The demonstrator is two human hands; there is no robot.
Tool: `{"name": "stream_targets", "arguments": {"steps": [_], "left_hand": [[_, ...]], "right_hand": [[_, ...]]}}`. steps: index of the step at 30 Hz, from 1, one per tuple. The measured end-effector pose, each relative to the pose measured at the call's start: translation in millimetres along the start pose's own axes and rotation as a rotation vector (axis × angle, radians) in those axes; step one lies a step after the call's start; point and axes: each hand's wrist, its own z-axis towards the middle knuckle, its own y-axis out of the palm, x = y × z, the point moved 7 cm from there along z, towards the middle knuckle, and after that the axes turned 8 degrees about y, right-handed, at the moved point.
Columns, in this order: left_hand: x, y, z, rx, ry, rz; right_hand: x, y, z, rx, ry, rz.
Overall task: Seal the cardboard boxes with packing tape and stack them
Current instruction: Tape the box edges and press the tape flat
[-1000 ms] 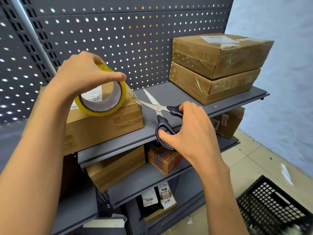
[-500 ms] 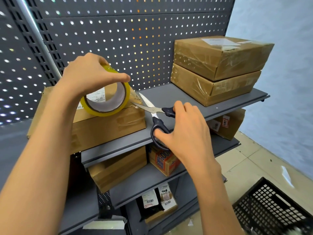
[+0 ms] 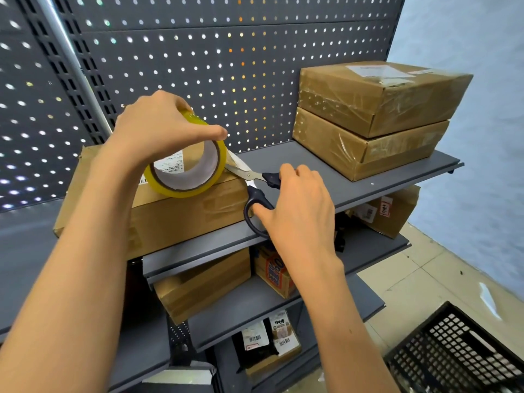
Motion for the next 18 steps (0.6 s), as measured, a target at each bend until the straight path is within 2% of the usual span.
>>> {"name": "stream_targets", "arguments": {"steps": [18], "left_hand": [[-18,-5,-9,0.035,-0.067,-0.135]], "right_hand": [[-9,5,19,0.016,0.083,0.147]]}}
